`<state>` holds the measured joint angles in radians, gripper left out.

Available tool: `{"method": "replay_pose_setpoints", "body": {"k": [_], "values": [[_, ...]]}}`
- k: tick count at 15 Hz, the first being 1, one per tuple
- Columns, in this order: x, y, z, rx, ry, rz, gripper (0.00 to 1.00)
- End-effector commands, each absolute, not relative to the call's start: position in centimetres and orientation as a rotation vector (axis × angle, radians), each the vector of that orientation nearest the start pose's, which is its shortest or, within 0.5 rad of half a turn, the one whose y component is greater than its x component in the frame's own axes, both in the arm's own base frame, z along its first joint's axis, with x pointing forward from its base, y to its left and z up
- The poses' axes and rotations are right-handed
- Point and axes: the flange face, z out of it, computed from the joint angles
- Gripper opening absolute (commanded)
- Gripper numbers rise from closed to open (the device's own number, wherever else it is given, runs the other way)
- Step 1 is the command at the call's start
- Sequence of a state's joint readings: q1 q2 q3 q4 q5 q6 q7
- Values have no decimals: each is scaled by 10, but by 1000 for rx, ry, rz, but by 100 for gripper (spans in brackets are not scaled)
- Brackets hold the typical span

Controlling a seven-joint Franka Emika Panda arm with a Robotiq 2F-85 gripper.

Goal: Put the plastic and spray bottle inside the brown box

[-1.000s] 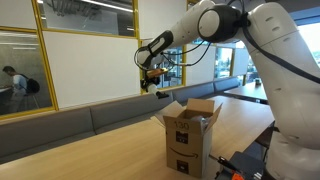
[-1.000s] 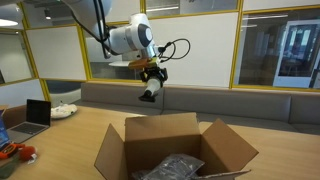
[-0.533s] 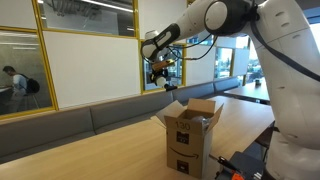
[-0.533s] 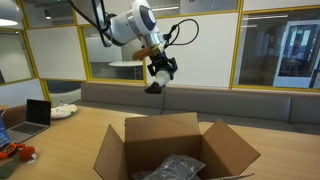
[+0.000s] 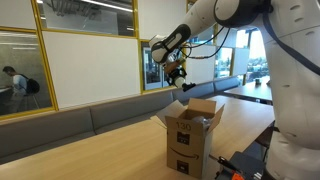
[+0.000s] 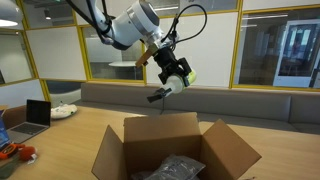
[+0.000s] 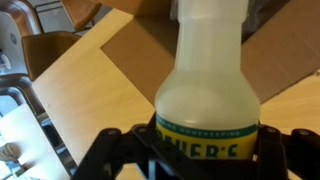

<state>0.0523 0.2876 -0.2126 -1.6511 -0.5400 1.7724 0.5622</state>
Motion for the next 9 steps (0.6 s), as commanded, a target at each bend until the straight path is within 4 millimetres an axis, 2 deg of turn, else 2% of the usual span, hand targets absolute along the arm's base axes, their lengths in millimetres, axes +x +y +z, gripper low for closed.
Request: {"method": "replay_pose_setpoints", "body": {"k": [1, 5, 9], "values": [[577, -130, 449, 2336, -772, -149, 39], [537, -129, 426, 2279, -828, -276, 39], [495, -120, 405, 2255, -892, -280, 39]]}}
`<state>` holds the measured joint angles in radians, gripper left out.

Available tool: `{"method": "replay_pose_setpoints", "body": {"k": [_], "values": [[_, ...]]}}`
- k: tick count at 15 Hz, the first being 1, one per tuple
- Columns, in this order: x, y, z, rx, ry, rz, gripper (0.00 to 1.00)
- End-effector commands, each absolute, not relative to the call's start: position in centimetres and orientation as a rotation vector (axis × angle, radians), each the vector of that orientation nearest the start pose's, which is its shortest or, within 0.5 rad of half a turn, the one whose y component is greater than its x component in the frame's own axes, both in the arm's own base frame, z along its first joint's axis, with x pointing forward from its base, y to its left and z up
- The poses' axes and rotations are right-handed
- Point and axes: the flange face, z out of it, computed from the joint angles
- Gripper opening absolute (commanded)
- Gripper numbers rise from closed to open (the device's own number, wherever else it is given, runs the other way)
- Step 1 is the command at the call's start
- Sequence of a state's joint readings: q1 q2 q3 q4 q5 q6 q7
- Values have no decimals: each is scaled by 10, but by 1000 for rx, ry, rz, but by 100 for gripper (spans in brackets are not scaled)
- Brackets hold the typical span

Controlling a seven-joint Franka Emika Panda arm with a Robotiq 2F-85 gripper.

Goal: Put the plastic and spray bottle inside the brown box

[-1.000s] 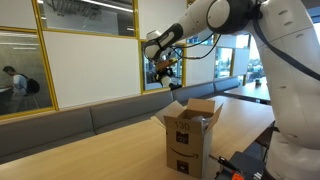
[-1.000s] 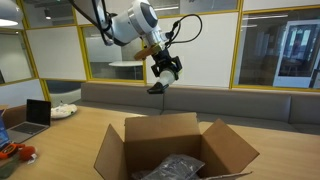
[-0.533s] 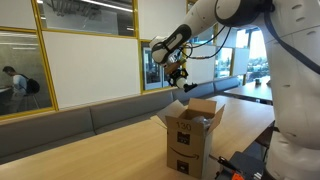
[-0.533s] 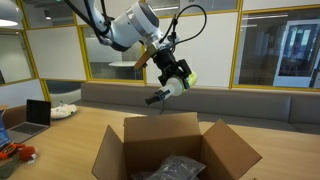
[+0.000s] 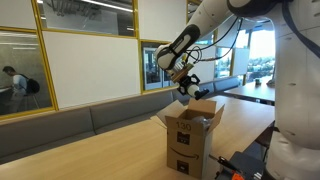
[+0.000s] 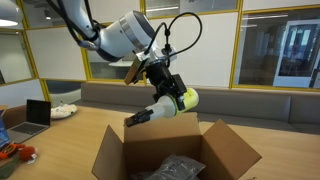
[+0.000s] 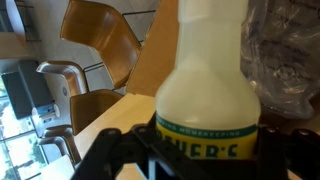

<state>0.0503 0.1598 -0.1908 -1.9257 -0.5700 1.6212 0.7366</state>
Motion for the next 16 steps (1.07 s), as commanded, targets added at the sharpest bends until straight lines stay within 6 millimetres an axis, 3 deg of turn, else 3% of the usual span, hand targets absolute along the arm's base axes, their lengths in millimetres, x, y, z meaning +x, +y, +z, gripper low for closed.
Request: {"method": "replay_pose_setpoints", "body": {"k": [1, 5, 8, 16], "values": [[484, -117, 400, 2258, -914, -275, 39], [445, -114, 381, 2280, -995, -239, 39], [428, -117, 360, 2339, -1055, -197, 39], [425, -145, 312, 2445, -1208, -110, 39]]}}
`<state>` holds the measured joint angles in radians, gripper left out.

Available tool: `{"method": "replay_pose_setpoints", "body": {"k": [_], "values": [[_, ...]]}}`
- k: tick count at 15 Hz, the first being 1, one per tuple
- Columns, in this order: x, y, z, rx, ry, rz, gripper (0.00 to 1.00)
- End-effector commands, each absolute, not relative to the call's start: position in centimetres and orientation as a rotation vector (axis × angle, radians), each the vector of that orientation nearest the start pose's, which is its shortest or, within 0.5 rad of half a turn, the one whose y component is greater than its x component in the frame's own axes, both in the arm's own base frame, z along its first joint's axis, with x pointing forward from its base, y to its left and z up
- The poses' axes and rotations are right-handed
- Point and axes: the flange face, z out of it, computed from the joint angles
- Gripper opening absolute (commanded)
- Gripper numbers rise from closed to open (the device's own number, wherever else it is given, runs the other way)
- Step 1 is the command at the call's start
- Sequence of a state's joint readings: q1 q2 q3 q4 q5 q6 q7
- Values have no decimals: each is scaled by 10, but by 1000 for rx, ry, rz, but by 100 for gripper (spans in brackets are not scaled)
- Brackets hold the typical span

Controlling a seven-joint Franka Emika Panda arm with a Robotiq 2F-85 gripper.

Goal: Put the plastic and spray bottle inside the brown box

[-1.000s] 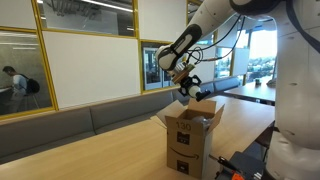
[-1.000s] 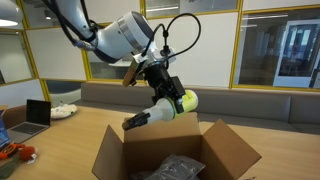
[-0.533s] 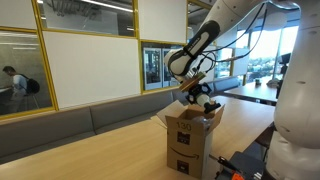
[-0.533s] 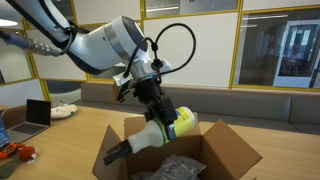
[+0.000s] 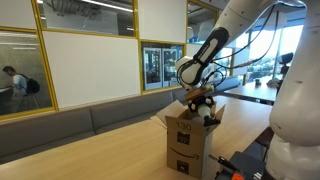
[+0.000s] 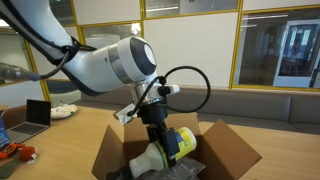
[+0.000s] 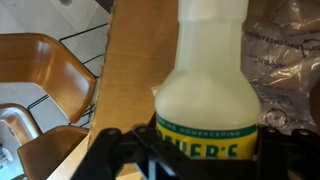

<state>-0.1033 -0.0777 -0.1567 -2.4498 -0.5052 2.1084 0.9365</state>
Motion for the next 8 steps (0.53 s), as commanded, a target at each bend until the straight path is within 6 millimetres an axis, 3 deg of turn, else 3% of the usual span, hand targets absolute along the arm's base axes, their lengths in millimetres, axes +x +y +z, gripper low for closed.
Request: {"method": "replay_pose_setpoints", "body": {"k": [1, 8], "values": [[424, -150, 306, -3171, 1591, 145, 39], [433, -179, 256, -3045, 1674, 140, 39]]}}
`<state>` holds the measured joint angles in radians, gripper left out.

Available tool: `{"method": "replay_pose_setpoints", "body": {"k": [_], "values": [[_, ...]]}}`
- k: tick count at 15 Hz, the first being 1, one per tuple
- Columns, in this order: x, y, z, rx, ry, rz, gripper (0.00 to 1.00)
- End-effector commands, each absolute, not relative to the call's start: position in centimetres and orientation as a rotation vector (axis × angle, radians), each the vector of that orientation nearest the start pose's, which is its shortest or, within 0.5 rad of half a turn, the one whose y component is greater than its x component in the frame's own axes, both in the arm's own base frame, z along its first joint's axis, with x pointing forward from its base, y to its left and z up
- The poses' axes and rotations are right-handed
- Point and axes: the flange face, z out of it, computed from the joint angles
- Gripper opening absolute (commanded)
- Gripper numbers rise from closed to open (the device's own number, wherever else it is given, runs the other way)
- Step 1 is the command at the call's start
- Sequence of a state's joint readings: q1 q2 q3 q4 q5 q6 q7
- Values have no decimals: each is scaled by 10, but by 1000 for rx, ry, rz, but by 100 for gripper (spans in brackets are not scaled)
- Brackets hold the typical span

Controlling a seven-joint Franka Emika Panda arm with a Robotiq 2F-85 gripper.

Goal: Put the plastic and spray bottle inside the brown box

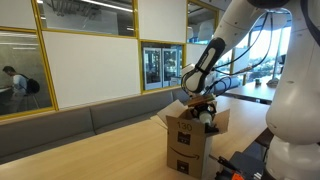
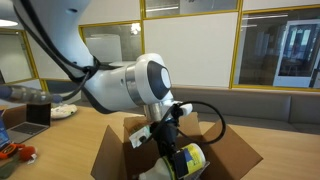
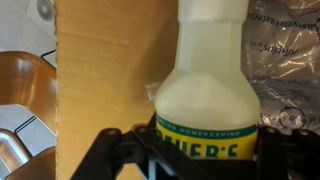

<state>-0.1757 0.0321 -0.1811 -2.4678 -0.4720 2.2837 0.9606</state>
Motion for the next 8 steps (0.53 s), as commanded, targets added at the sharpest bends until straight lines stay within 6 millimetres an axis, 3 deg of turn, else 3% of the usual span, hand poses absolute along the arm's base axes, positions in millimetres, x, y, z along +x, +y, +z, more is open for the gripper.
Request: {"method": "replay_pose_setpoints", "body": {"k": [1, 8], "values": [[439, -182, 251, -3029, 1677, 130, 39], [477, -188, 238, -2966, 1677, 10, 39]]}}
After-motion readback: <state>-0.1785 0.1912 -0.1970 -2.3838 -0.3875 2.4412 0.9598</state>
